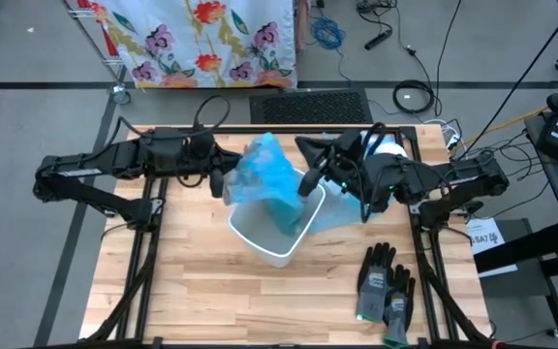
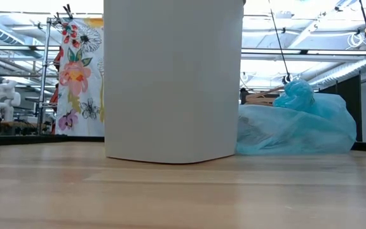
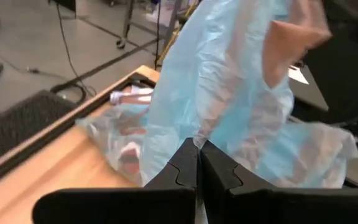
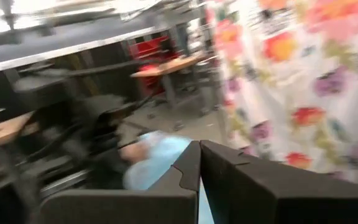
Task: Place trash/remove bag and relplace
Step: Insert the new blue trash bag into the white trash bin
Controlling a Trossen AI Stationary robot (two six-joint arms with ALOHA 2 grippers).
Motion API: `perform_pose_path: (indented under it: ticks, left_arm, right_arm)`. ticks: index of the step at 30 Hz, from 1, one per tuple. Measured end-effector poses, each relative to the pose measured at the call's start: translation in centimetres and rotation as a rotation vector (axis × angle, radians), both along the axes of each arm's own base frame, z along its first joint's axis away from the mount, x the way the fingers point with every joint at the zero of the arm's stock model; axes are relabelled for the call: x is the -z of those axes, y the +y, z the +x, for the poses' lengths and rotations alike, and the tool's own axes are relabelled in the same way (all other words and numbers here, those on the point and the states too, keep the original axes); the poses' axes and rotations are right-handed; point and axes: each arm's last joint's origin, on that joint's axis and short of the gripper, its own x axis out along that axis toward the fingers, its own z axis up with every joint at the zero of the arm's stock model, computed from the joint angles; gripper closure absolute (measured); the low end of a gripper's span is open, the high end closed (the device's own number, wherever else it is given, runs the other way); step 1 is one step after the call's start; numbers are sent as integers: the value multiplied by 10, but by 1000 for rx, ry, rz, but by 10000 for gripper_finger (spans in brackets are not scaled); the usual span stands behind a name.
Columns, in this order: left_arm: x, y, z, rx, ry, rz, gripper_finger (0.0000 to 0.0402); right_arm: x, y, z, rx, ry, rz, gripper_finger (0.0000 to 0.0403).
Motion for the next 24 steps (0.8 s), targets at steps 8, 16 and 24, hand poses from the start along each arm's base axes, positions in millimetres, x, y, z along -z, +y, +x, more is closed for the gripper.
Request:
perform_pose_path:
  ticks: [8,16,24]
  left_arm:
    - [-13,-2,3,157,-96,207,392]
    - [-33,-2,4,170,-292,297,391]
    - [-49,-1,4,133,-447,400,391]
  right_arm:
    - [10,7,9,-134,33,29,403]
    - [35,13,30,-193,85,114,403]
    - [48,29,52,-453,39,221,403]
